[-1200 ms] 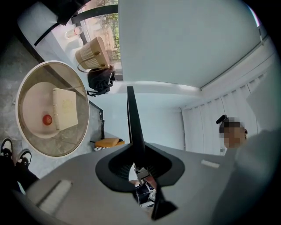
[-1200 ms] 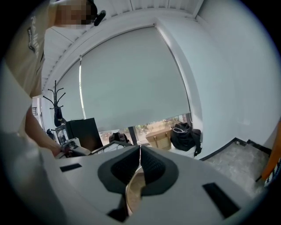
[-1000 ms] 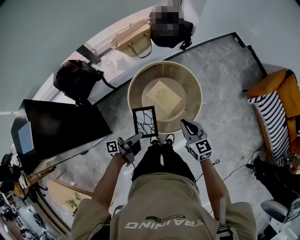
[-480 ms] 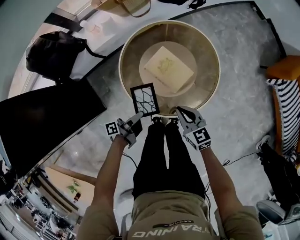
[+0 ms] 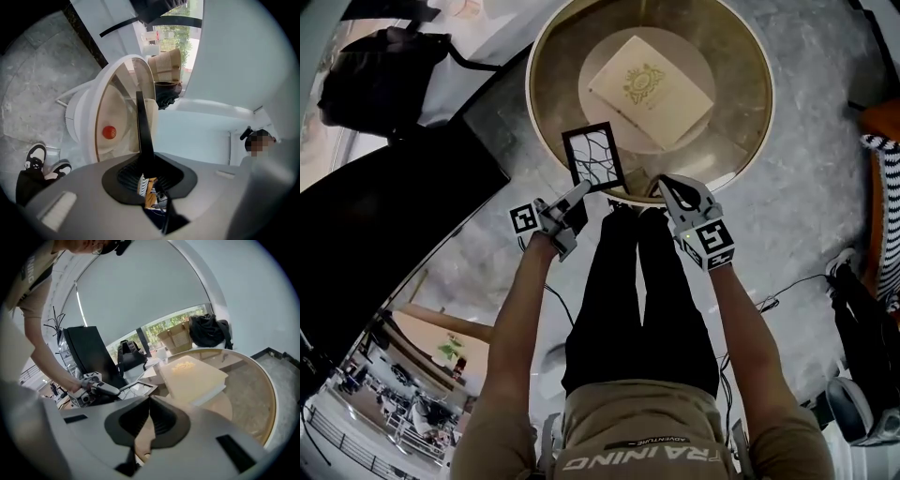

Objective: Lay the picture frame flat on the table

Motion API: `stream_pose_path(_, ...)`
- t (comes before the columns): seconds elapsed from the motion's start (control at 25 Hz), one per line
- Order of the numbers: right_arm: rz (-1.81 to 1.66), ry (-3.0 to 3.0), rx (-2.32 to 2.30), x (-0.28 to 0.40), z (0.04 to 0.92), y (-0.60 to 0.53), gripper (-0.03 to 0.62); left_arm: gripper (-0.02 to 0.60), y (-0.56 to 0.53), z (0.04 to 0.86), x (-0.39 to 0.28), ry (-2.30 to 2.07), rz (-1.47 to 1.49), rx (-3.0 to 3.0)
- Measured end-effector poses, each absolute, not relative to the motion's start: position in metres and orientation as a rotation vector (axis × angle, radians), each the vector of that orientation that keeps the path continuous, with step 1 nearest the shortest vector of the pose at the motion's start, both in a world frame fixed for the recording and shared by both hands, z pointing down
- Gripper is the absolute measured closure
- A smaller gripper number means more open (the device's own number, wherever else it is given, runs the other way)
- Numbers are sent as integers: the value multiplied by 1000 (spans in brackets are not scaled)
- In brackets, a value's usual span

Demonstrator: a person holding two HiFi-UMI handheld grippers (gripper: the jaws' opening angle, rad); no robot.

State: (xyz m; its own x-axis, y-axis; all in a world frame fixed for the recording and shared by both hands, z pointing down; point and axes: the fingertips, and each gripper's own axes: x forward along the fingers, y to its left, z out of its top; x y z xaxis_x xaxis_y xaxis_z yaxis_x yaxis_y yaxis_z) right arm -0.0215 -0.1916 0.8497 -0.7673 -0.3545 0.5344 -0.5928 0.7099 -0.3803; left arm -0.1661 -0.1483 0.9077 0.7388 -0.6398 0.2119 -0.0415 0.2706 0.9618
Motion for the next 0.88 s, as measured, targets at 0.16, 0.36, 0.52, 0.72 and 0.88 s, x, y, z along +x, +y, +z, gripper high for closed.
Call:
stream_pose_path(0.16,785,-2487,728,-27,852,-189,586,509,-144,918,-164,-688,-366,1227)
stream_pose_path(0.36,826,-2475,739,-27,854,-184,586,509,-144,927,-163,-764,-281,1183)
stream_pose_path(0.52,860,-2466,759,-24,857,-180,586,505,-143,943,-168,-872,-130,1212)
stream_pose_path(0.72,836,-2445,751,-25,865,-175,586,473,-140,953,-168,-948,-21,1192)
stream_pose_path(0.88,811,-2434,755,-28,869,-174,586,413,-139,958,-170,-1032,64,1207)
